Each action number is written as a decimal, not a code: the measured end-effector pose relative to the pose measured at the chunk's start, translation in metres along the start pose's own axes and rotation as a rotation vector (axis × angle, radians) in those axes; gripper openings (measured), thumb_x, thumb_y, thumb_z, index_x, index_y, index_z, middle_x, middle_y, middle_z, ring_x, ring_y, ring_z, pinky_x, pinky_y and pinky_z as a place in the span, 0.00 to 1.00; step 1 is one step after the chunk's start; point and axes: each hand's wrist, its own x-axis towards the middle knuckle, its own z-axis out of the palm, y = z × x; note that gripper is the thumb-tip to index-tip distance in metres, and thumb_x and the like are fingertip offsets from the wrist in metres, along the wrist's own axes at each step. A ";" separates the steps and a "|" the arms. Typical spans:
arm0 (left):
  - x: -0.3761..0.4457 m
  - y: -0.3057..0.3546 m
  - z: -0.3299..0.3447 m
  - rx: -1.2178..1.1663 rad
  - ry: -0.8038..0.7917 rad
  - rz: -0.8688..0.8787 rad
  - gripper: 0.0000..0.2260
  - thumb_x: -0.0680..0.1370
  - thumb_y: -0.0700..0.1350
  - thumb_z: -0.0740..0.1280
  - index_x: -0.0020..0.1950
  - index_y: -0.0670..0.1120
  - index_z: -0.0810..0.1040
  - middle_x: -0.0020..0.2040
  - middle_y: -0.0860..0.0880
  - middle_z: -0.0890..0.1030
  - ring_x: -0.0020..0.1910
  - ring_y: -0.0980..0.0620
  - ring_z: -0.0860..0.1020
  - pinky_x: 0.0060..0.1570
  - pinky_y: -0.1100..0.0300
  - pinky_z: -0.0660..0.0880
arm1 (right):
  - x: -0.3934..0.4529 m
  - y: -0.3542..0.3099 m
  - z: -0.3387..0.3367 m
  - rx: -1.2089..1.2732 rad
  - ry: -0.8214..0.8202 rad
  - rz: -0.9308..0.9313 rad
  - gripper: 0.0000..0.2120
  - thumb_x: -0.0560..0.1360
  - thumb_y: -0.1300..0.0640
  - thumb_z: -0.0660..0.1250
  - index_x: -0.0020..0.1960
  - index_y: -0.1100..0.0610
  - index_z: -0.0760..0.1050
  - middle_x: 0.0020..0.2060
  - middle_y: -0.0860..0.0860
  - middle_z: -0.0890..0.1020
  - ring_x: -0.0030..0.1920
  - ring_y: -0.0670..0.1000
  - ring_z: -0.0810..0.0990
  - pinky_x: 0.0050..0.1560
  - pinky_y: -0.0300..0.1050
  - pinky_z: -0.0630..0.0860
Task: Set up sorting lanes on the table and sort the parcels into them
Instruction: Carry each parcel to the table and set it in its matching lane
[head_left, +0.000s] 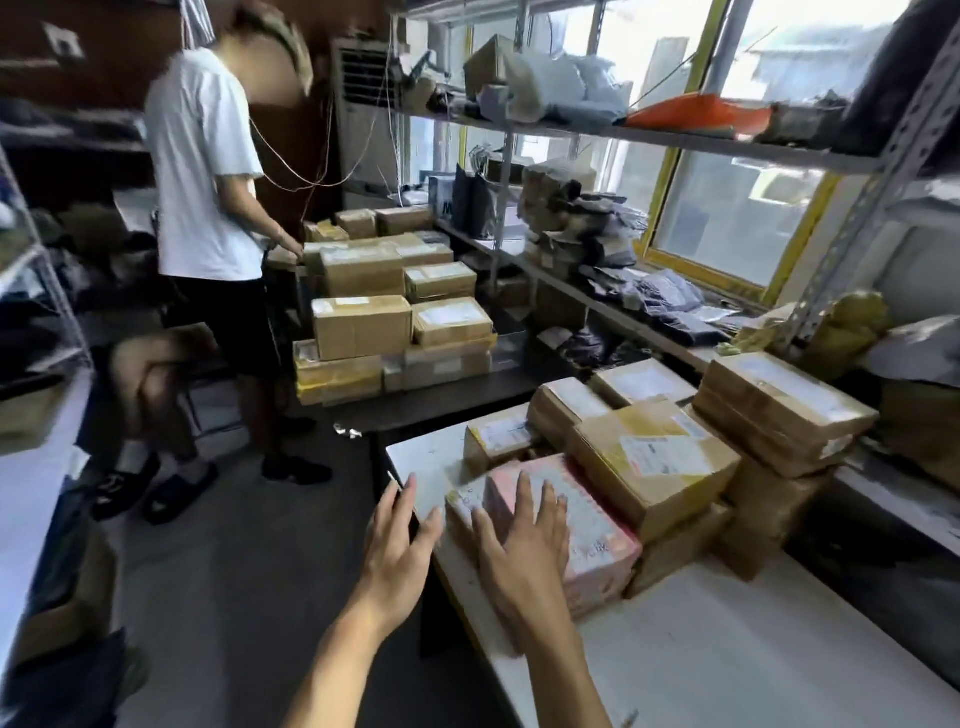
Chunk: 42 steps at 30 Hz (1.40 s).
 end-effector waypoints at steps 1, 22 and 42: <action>0.022 0.000 0.001 0.003 -0.012 0.005 0.40 0.70 0.72 0.55 0.81 0.59 0.55 0.81 0.59 0.50 0.80 0.59 0.47 0.79 0.51 0.48 | 0.019 -0.003 0.005 0.013 0.007 -0.006 0.38 0.82 0.35 0.54 0.84 0.46 0.40 0.83 0.51 0.38 0.81 0.52 0.33 0.79 0.51 0.35; 0.341 0.045 0.112 -0.120 -0.576 -0.210 0.25 0.85 0.58 0.53 0.81 0.53 0.57 0.80 0.53 0.59 0.78 0.50 0.60 0.77 0.49 0.58 | 0.289 0.002 -0.009 0.161 0.285 0.421 0.34 0.84 0.38 0.54 0.84 0.46 0.44 0.83 0.53 0.43 0.82 0.56 0.41 0.81 0.58 0.45; 0.447 0.045 0.171 -0.426 -0.912 -0.599 0.28 0.85 0.60 0.45 0.73 0.46 0.72 0.70 0.44 0.76 0.66 0.45 0.75 0.63 0.54 0.70 | 0.393 0.023 -0.034 -0.164 0.367 1.038 0.34 0.82 0.32 0.43 0.78 0.52 0.62 0.78 0.58 0.61 0.76 0.62 0.60 0.77 0.61 0.55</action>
